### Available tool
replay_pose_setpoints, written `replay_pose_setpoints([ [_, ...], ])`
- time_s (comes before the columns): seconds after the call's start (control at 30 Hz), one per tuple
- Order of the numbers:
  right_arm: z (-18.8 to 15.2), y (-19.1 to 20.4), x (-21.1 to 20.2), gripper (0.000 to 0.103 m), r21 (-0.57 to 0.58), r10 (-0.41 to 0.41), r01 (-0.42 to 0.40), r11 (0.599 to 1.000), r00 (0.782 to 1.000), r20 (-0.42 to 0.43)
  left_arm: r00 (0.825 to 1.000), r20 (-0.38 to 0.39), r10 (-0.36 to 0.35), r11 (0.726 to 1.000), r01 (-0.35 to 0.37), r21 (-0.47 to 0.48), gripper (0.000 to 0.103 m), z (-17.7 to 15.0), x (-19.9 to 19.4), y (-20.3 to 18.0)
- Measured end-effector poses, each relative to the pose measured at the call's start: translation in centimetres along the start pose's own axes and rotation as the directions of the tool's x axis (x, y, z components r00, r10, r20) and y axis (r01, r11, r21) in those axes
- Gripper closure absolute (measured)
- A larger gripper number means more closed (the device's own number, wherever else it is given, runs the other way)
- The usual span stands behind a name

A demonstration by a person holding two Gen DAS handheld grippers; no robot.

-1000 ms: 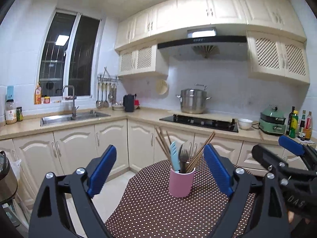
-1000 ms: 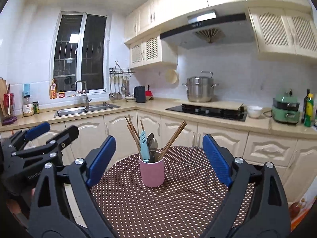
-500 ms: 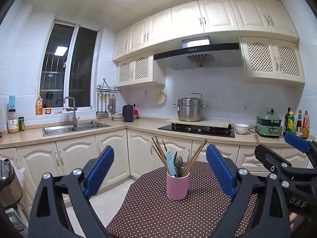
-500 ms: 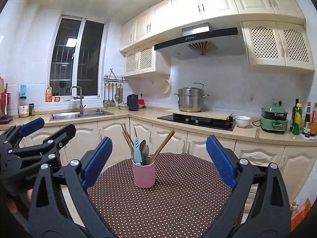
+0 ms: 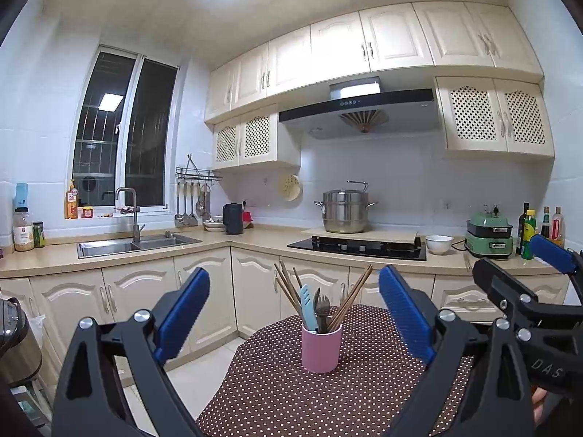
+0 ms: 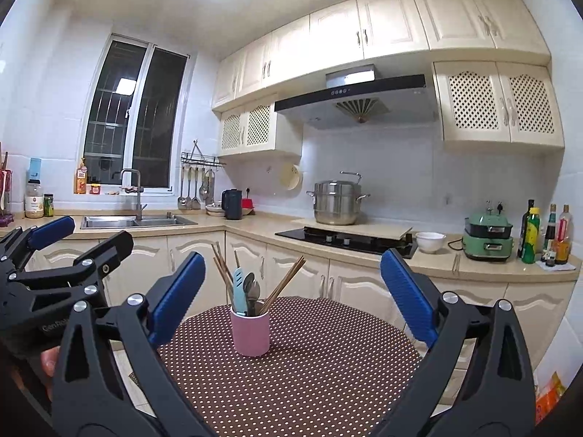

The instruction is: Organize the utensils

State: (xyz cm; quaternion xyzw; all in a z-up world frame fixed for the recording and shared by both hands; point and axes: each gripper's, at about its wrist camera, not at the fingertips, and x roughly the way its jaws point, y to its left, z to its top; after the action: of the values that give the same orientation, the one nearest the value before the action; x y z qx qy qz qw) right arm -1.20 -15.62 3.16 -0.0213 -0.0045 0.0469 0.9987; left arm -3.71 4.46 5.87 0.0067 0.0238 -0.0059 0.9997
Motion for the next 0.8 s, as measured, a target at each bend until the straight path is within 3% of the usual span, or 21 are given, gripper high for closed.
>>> replay_pose_setpoints([
  [0.17,-0.1,0.1,0.0,0.008,-0.012,-0.014,0.014,1.0,0.999,0.029,1.0,0.009,-0.009,1.0,0.009,-0.004,0.011,0.0,0.5,0.0],
  [0.8,-0.8,-0.2,2.3,0.007,-0.006,-0.002,0.002,1.0,1.0,0.006,1.0,0.007,-0.023,1.0,0.023,0.0,0.011,-0.7,3.2,-0.2],
])
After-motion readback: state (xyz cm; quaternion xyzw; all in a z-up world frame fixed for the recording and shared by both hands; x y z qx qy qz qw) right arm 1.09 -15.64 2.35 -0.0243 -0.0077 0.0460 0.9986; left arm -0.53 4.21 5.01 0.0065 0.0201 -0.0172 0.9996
